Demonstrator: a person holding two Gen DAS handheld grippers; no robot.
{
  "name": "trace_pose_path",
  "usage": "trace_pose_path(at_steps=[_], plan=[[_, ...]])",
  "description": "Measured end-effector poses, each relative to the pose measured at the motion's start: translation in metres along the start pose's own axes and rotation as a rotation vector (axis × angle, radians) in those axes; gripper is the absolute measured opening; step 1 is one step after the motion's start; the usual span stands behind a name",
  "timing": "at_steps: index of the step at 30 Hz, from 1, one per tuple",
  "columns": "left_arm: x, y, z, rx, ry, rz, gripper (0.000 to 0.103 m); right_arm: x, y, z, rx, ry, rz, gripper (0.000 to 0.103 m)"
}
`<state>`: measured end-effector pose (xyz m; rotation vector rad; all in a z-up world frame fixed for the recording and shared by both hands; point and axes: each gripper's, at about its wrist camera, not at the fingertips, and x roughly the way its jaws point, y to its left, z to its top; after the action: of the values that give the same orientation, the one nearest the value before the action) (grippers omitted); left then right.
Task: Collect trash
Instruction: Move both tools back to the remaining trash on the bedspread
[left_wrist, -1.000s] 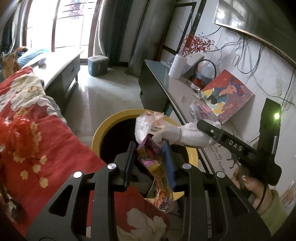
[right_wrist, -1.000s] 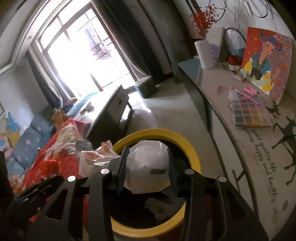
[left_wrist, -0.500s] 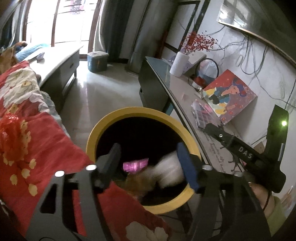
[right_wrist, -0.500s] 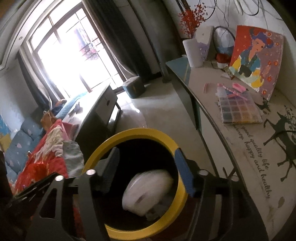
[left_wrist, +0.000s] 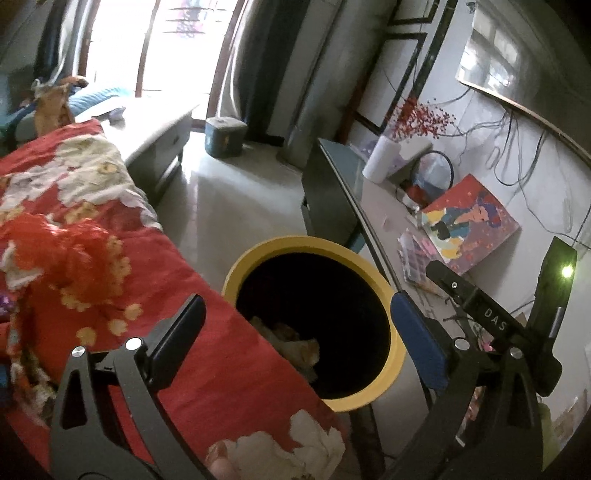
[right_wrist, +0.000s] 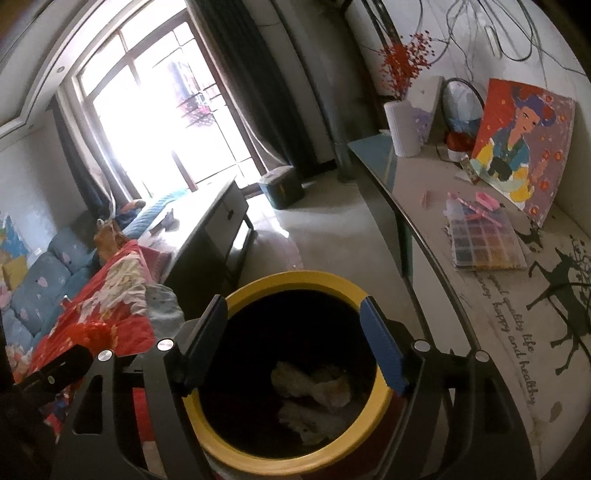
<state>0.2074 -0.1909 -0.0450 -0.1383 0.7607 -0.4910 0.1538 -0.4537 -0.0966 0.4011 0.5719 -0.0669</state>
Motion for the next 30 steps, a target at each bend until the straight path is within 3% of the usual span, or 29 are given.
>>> trace_pose_path(at_steps=[17,30], plan=[[-0.067,0.010,-0.006,0.022,-0.144,0.077,0.092,-0.030,0.059,0.002,-0.113,-0.036,0.090,0.076],[-0.110,0.049,-0.014,-0.052,-0.225,0.155,0.092,-0.046,0.108,-0.008,-0.206,-0.038,0.174,0.078]])
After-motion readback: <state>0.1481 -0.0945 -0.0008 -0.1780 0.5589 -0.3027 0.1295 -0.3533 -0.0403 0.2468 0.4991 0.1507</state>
